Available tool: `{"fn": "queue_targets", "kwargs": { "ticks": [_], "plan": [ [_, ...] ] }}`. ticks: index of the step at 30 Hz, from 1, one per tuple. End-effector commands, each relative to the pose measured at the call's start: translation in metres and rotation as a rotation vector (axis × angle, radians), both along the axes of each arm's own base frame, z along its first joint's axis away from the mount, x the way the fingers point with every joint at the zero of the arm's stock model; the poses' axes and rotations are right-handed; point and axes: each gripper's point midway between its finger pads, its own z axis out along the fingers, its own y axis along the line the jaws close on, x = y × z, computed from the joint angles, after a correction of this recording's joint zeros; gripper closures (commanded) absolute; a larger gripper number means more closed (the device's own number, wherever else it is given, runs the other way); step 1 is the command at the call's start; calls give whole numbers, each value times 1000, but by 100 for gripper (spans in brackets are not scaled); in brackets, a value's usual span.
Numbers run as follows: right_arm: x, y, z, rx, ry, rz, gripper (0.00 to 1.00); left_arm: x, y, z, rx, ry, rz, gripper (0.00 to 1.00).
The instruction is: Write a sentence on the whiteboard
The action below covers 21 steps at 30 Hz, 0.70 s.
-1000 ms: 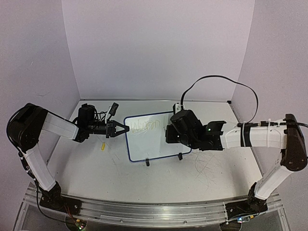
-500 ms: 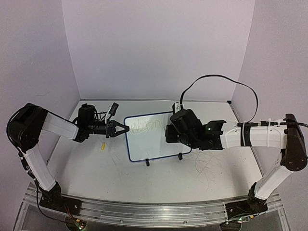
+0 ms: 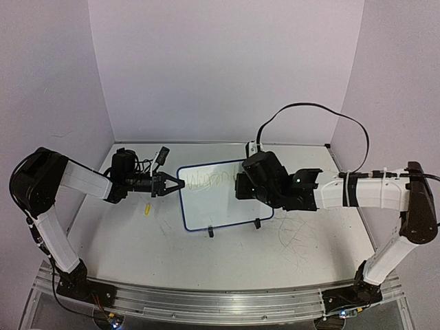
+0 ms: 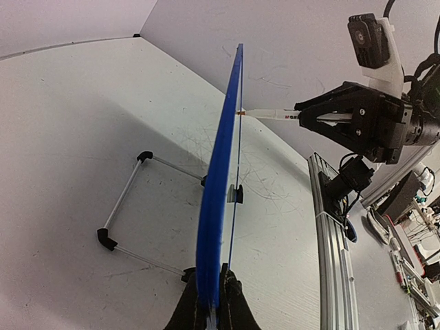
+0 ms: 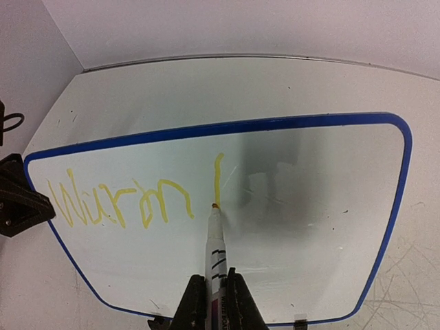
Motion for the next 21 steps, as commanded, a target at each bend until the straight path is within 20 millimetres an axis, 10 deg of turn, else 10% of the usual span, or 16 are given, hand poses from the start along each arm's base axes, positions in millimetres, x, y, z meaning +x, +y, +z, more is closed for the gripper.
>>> {"fn": "queue_targets", "kwargs": {
  "ticks": [1,21],
  "plan": [
    [18,-6,23,20,-63,-62,100,13,5,-14,61,-12,60,100],
    [20,-22,30,27,-83,-109,100,14,4,-13,59,-13,59,100]
  ]
}}
